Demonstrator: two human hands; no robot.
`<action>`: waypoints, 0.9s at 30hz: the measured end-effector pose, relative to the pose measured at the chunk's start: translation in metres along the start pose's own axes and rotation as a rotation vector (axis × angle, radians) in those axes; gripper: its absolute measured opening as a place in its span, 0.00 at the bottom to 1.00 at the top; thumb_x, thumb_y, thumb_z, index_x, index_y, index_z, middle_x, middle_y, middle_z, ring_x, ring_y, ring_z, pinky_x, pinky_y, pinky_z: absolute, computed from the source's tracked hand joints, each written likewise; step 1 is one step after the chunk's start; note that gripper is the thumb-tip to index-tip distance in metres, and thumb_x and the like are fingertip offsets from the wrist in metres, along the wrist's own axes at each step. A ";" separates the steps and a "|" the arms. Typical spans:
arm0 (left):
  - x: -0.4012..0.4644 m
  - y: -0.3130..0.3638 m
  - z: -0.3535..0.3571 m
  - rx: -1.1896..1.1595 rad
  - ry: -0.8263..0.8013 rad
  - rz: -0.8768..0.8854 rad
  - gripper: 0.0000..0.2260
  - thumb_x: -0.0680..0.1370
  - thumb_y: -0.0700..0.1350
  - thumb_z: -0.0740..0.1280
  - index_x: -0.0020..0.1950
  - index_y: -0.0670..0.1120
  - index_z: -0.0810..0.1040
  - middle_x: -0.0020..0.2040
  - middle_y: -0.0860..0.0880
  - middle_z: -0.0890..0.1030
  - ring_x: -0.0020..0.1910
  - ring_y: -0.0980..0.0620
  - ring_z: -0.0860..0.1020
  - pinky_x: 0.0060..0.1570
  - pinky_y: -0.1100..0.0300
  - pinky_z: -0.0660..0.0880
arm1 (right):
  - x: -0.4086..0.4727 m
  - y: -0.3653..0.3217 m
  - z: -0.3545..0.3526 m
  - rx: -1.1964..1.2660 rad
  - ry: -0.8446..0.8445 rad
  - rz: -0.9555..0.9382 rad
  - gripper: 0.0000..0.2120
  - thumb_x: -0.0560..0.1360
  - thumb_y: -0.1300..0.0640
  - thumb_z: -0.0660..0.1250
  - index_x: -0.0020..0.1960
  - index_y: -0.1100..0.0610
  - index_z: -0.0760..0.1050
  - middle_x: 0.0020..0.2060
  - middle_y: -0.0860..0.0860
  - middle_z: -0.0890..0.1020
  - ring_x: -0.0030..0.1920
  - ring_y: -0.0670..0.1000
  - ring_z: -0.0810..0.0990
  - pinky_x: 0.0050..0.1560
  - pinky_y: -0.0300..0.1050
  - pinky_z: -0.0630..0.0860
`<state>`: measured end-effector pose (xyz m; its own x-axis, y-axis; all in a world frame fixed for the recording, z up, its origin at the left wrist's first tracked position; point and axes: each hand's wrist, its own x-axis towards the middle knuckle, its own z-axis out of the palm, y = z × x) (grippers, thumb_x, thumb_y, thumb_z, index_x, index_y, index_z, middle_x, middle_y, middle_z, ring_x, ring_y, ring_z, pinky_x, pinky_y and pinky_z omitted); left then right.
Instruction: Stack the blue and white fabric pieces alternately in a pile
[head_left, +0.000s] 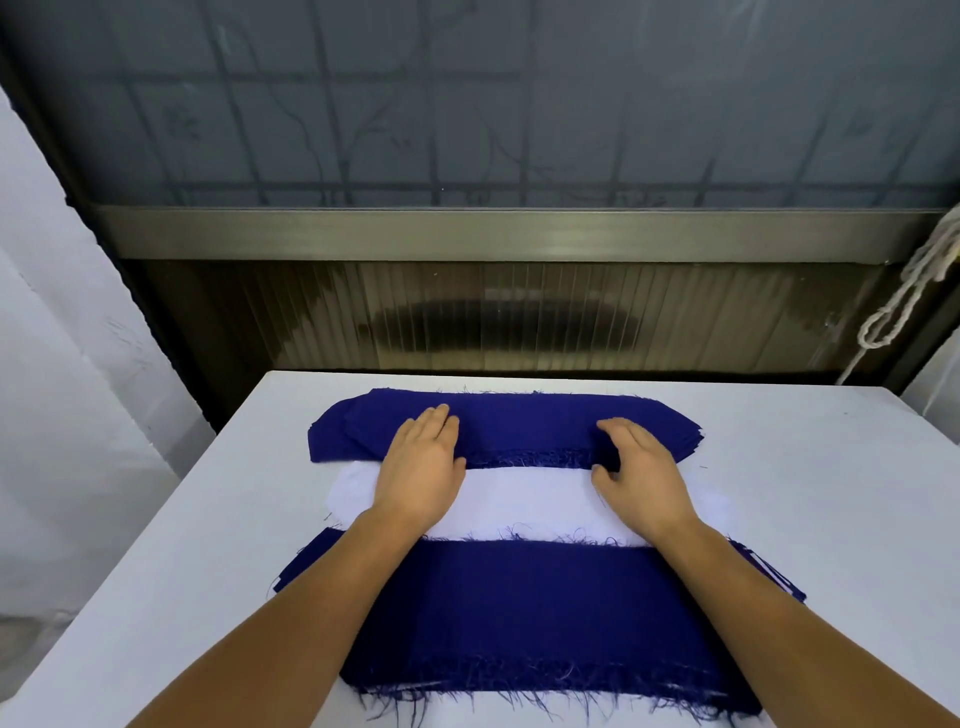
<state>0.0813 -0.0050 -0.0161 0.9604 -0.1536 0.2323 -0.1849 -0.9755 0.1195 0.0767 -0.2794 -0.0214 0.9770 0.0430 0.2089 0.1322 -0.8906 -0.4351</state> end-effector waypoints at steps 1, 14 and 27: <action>-0.001 -0.002 0.006 0.000 -0.029 -0.006 0.25 0.83 0.51 0.57 0.78 0.47 0.57 0.79 0.49 0.57 0.77 0.51 0.54 0.76 0.56 0.48 | -0.001 0.002 0.002 -0.013 -0.008 -0.011 0.24 0.77 0.56 0.65 0.72 0.55 0.68 0.71 0.49 0.70 0.71 0.50 0.66 0.73 0.47 0.62; -0.003 -0.007 0.019 0.069 0.058 0.047 0.22 0.80 0.37 0.60 0.74 0.47 0.67 0.76 0.50 0.65 0.75 0.52 0.63 0.73 0.58 0.60 | 0.002 0.003 0.007 -0.237 0.194 -0.036 0.09 0.78 0.62 0.64 0.53 0.57 0.83 0.53 0.49 0.84 0.51 0.52 0.82 0.53 0.46 0.76; -0.006 -0.009 0.020 0.056 0.074 0.017 0.21 0.84 0.43 0.56 0.77 0.47 0.61 0.77 0.49 0.61 0.76 0.52 0.59 0.75 0.59 0.55 | 0.004 0.006 0.008 -0.209 0.182 -0.029 0.13 0.80 0.60 0.61 0.61 0.55 0.80 0.60 0.47 0.81 0.61 0.50 0.78 0.62 0.46 0.72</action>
<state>0.0816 0.0010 -0.0382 0.9388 -0.1600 0.3050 -0.1870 -0.9805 0.0611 0.0831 -0.2809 -0.0305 0.9248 0.0046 0.3804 0.1038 -0.9651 -0.2405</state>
